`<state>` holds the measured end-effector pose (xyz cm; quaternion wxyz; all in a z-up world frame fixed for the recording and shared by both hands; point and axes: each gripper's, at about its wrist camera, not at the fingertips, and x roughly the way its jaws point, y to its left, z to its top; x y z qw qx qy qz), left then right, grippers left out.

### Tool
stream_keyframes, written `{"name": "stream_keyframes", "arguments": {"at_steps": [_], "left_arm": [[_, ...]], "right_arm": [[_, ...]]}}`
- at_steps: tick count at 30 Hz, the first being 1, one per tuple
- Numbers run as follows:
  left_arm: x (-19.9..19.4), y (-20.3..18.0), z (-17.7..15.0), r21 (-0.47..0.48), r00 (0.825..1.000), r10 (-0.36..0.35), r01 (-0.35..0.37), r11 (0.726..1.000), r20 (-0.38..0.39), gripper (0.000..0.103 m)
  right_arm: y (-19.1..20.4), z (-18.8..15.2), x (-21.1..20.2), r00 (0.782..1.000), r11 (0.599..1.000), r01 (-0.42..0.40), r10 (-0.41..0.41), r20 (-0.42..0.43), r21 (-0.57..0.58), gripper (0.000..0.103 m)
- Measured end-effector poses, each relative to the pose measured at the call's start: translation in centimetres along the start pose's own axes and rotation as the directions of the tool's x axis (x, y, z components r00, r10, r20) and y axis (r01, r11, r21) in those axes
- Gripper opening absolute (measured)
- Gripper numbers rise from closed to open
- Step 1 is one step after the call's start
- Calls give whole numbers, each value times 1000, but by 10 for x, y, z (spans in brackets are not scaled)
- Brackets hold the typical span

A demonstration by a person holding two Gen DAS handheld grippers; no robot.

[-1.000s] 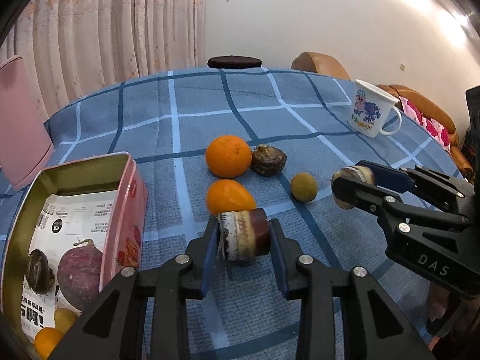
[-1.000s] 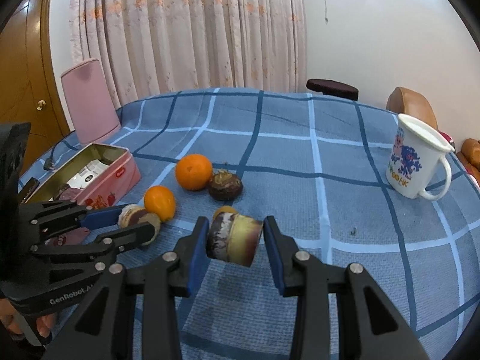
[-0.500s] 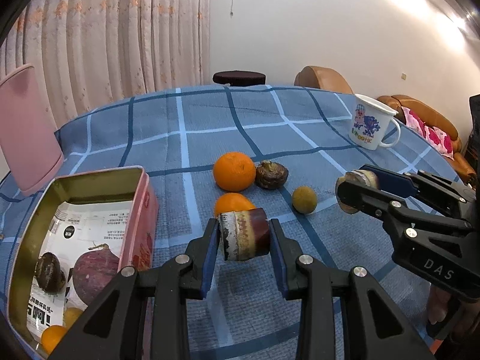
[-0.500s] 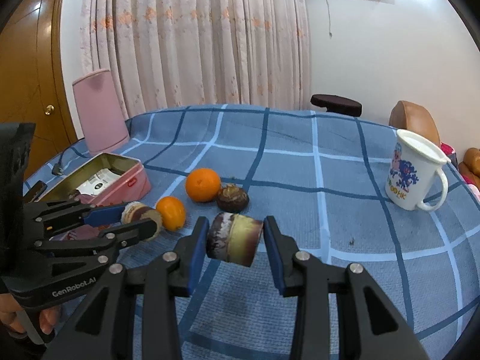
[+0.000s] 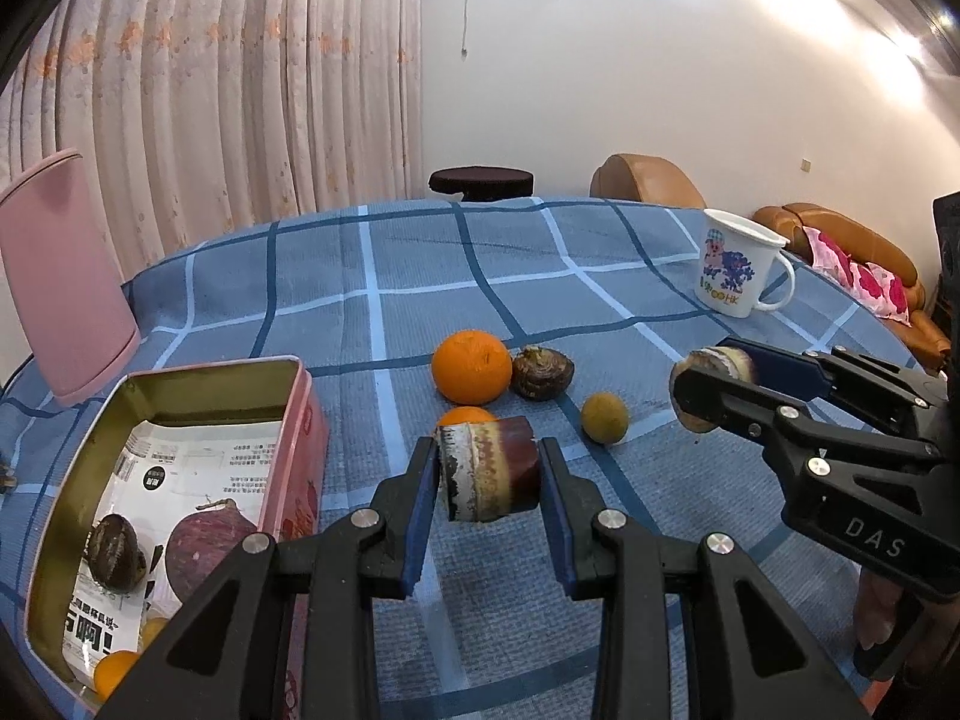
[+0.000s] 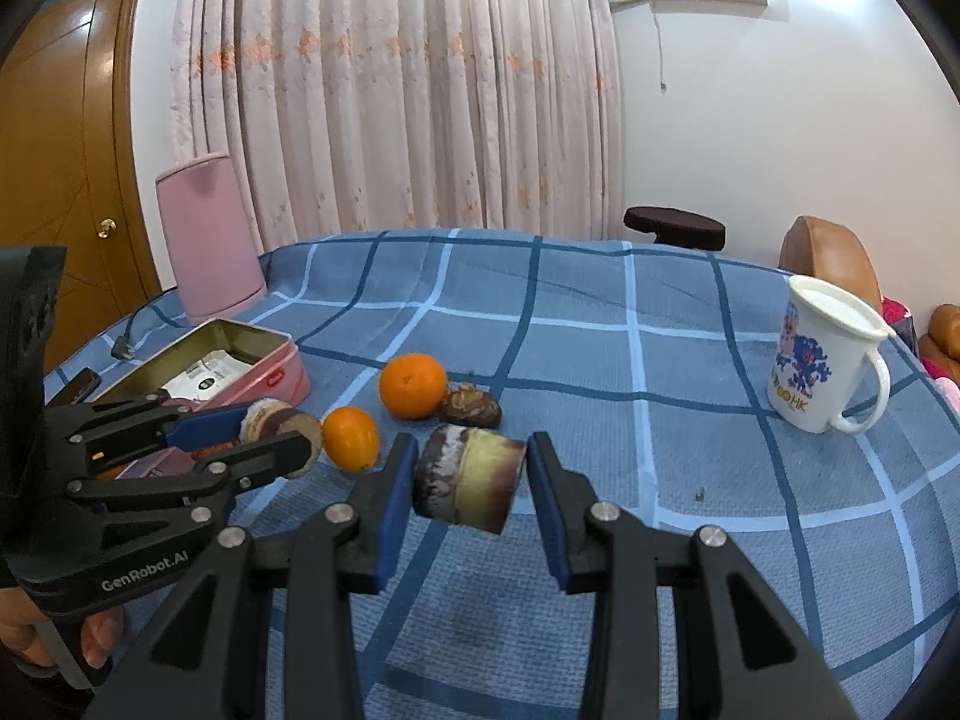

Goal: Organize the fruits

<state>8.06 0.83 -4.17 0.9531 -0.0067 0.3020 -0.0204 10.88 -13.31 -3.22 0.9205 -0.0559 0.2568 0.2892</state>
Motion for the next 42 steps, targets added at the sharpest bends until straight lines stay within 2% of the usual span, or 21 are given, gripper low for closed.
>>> {"name": "stream_keyframes", "arguments": {"at_steps": [21,32,42], "left_arm": [[-13,0,-2,-7,998,20,-19,1000,66,35],[-23,0,-2,-13,992,38,-36,999,118,35],[-26,5,-2,-17,990,38,-36,999,136,35]], "right_arm": [[3,-2,-11,998,1000,1,0,62,-16,40],[7,-3,-22,992,999,7,-2,126,-36,40],[6,-2,-22,993,999,6,-2,120,-37,40]]}}
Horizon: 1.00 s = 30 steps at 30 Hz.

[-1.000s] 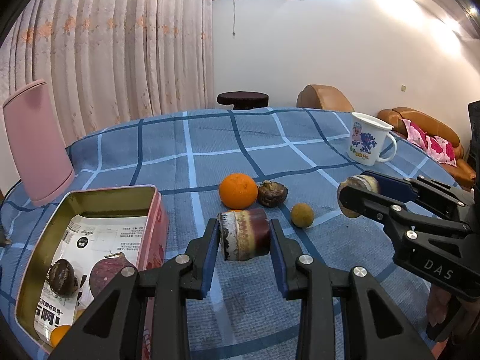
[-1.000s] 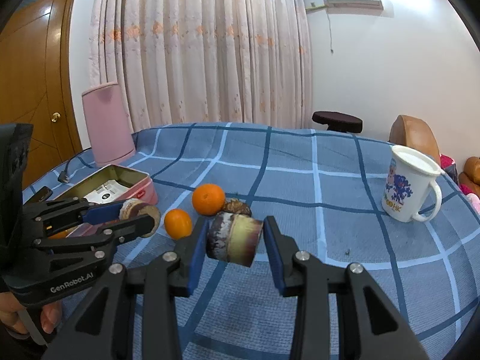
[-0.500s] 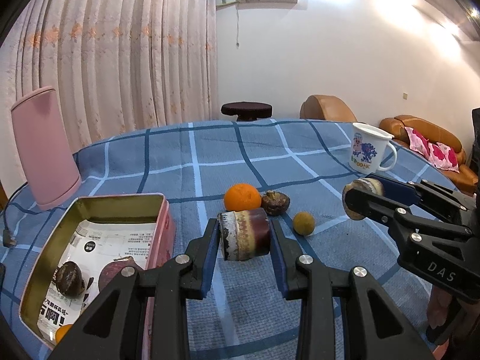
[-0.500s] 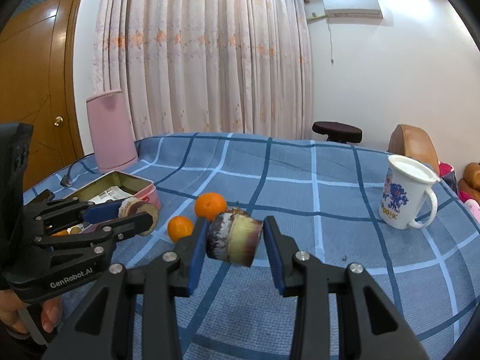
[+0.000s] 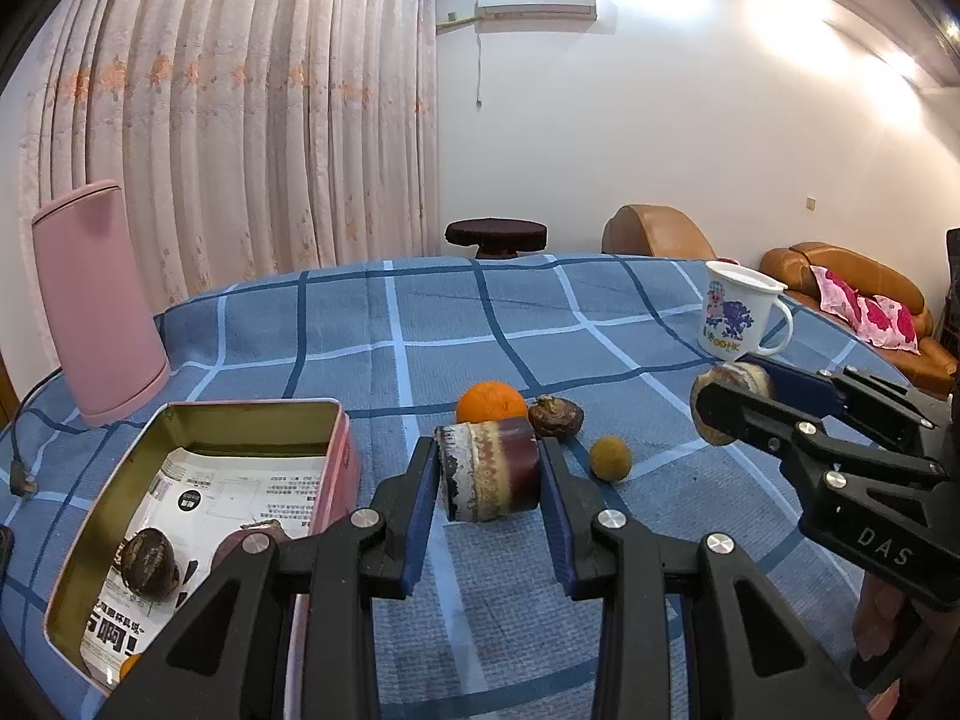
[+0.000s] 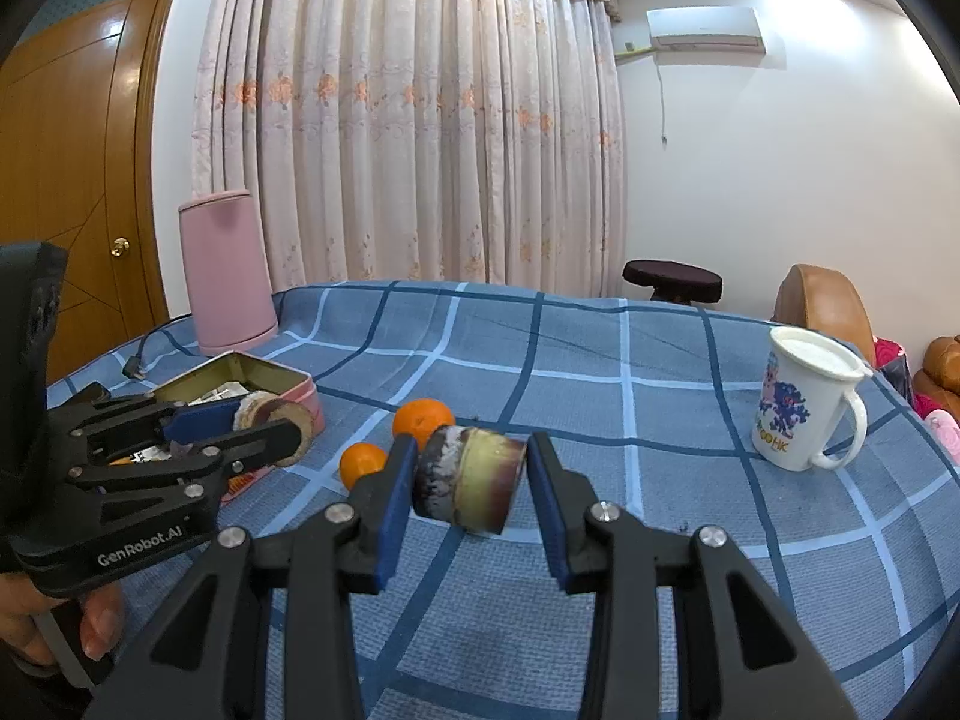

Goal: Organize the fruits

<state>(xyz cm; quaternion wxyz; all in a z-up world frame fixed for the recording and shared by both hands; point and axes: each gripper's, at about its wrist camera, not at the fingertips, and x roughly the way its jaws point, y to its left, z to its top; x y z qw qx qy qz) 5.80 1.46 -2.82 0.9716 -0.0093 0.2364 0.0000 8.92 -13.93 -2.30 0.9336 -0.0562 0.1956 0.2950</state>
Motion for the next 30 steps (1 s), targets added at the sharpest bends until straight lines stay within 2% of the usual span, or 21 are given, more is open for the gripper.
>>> {"name": "stream_keyframes", "arguments": {"at_steps": [6,14,30], "left_arm": [[0,7,1,-11,1000,-4,4,1000,1,35],[-4,24,4,-39,1000,15,-15,999,-6,35],[-9,83,15,-60,990,126,-129,990,-65,35]], "right_arm": [[5,3,7,1000,1000,5,-5,-13,-14,40],[28,17,26,999,998,-33,31,-30,-62,40],[91,50,67,986,977,-168,164,-42,-132,40]]}}
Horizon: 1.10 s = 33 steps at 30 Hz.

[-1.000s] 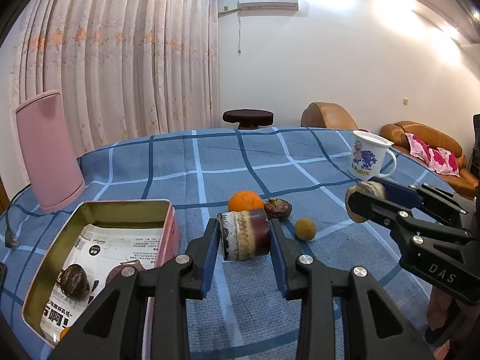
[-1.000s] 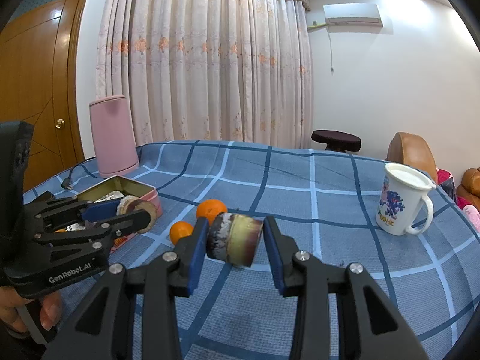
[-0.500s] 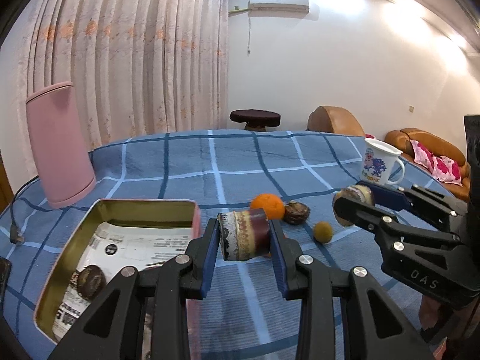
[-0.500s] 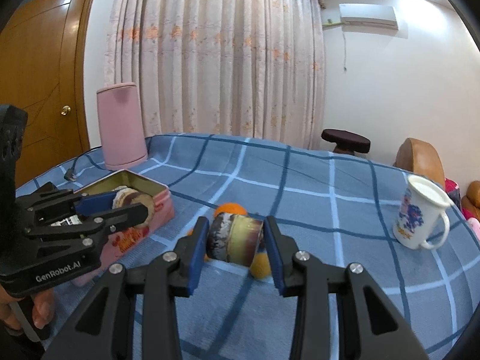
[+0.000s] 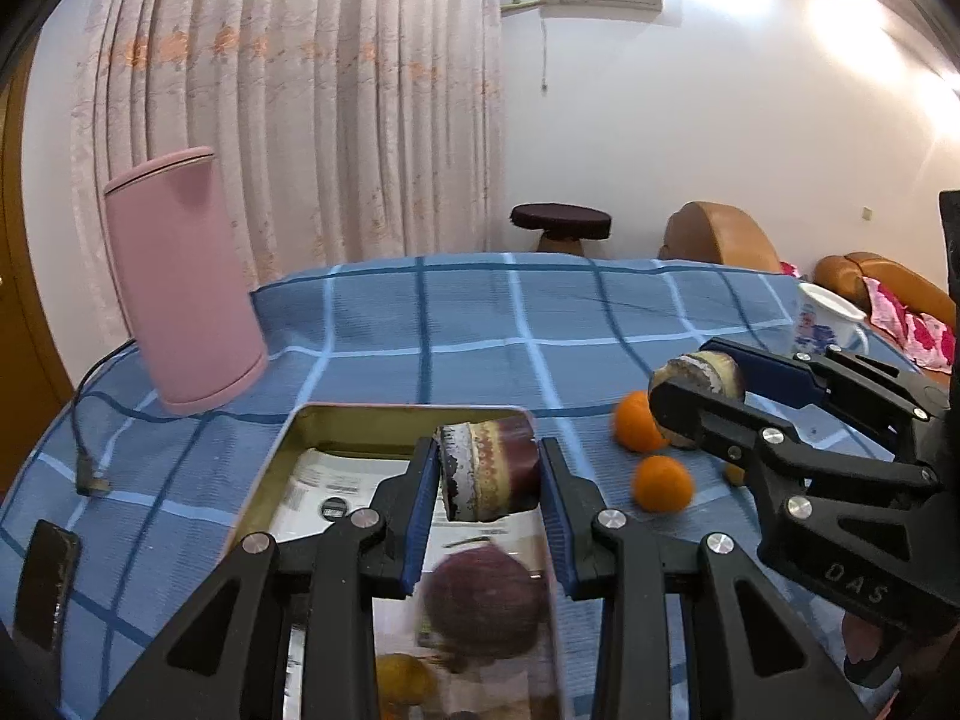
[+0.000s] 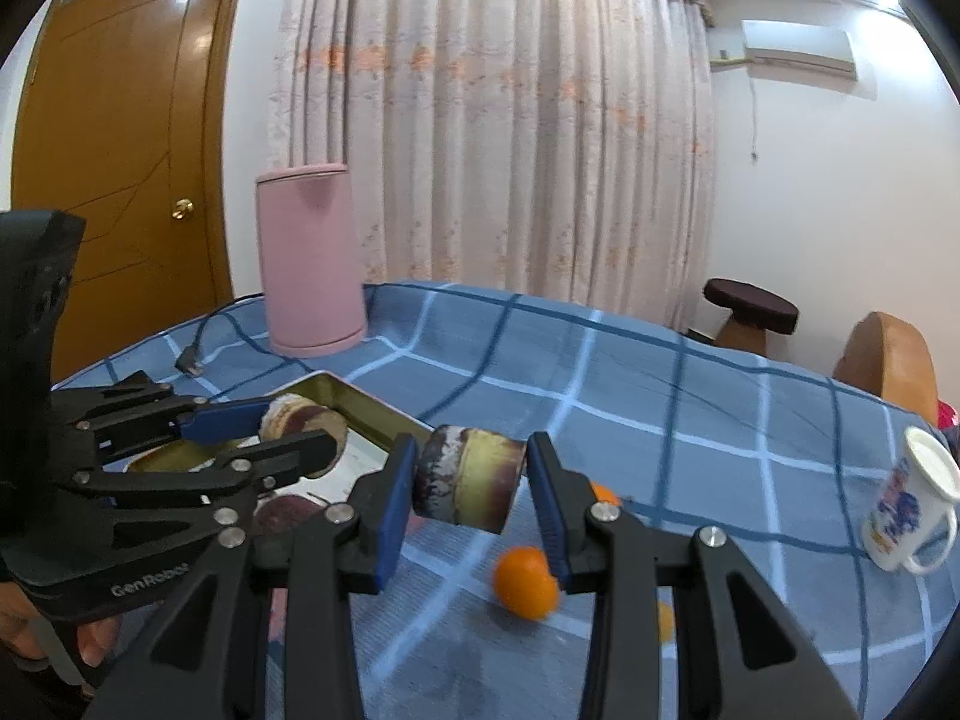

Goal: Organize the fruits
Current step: 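Open left tool over the tin while right tool releases its root piece into it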

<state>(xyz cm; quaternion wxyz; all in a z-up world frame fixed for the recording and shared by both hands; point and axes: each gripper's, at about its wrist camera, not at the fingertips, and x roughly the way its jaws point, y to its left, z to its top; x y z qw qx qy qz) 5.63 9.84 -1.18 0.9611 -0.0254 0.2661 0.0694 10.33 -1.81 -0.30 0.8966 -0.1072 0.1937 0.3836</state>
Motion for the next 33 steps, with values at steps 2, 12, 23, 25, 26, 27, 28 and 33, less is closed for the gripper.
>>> {"name": "stream_keyframes", "arguments": {"at_steps": [2,12,23,25,26,27,28,33], "left_arm": [[3,7,0,-5,1000,15,-15,1000,-11,35],[14,37,0,-30,997,51,-53,998,-66,35],[22,76,-6,-76,989,94,-103,992,-116,35],[24,78,-9,-76,987,97,-107,991,-125,35],[24,79,-10,-75,987,97,-107,991,-128,35],[25,79,-11,-74,986,98,-109,991,-132,35],[26,79,-13,-75,986,100,-111,991,-136,35],[29,81,-16,-86,982,104,-118,989,-155,35]], "right_arm": [[6,3,6,1000,1000,-18,18,-4,-6,40],[26,11,37,994,995,-97,96,-43,-9,40],[57,0,74,977,986,-167,162,-138,-23,40],[58,-3,78,974,985,-172,167,-151,-22,40],[59,-4,80,973,984,-175,169,-159,-24,41],[60,-5,80,972,984,-176,170,-164,-26,41],[61,-5,82,971,984,-178,171,-169,-27,41],[64,-6,85,961,978,-207,197,-196,-33,42]]}}
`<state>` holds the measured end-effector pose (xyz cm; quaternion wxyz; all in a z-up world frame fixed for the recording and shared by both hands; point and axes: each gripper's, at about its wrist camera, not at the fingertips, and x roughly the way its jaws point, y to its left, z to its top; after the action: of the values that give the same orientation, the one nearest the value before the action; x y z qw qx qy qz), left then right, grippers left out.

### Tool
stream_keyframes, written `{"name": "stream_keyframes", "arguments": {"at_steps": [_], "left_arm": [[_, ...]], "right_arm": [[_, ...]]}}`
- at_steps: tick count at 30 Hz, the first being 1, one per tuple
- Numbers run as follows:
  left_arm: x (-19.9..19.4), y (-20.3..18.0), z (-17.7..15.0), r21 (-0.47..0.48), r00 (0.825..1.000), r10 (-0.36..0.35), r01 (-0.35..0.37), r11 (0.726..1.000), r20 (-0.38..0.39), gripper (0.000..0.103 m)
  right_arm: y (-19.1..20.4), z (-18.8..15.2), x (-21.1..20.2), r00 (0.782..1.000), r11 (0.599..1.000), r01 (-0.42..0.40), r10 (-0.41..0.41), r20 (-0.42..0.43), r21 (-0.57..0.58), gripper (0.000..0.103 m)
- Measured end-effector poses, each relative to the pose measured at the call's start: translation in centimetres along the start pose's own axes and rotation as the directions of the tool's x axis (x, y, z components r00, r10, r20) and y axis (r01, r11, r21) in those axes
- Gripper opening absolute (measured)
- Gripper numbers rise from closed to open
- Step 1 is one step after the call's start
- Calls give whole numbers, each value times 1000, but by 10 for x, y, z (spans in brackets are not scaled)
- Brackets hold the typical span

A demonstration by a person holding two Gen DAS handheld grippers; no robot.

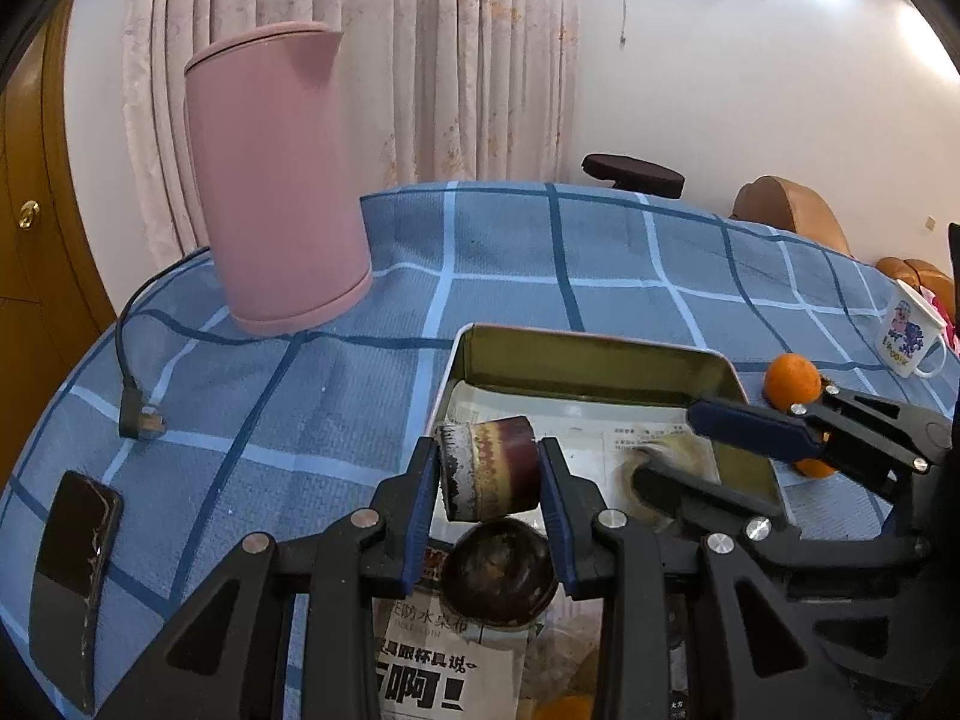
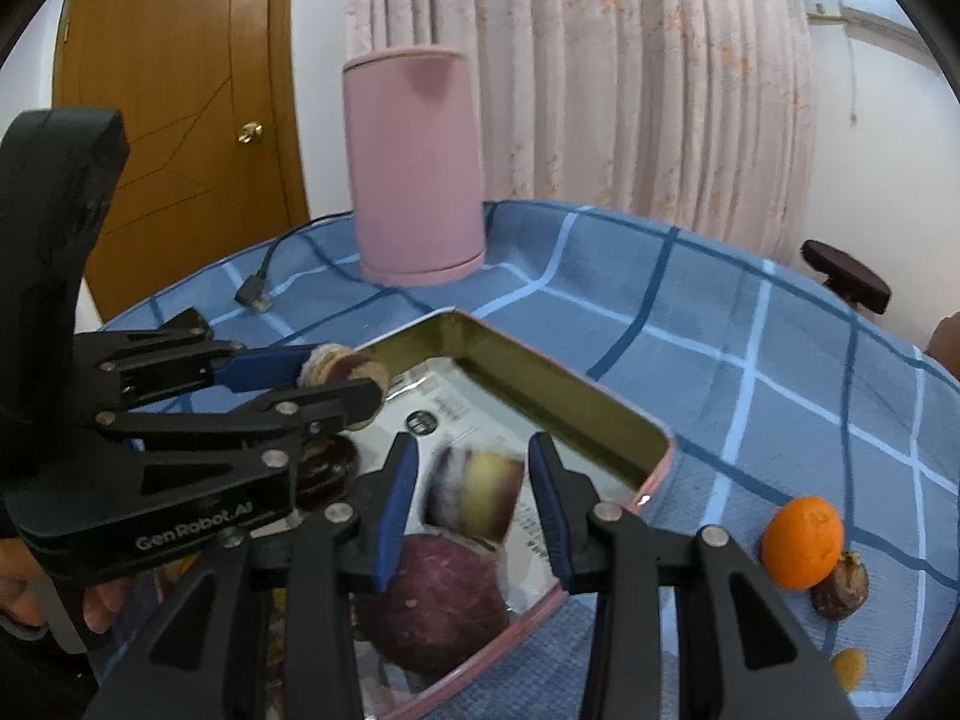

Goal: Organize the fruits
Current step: 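Open left tool over the tin while right tool releases its root piece into it, then move left tool to an orange while right tool approaches the small yellow-green fruit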

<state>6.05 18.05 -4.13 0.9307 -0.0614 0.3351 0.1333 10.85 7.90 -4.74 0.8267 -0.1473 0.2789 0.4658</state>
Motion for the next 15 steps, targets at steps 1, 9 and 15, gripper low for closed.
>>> {"name": "stream_keyframes", "arguments": {"at_steps": [1,9,15], "left_arm": [[0,0,-1,1,1000,0,0,1000,-3,35],[-5,0,-3,-9,1000,3,-3,1000,-3,42],[-24,-18,3,-13,998,-15,15,1000,65,68]], "right_arm": [[-1,0,-1,1000,1000,-1,1,2,3,47],[-9,-4,-14,999,999,2,-4,49,41,75],[-27,-14,-50,992,995,77,-82,95,59,75]]}}
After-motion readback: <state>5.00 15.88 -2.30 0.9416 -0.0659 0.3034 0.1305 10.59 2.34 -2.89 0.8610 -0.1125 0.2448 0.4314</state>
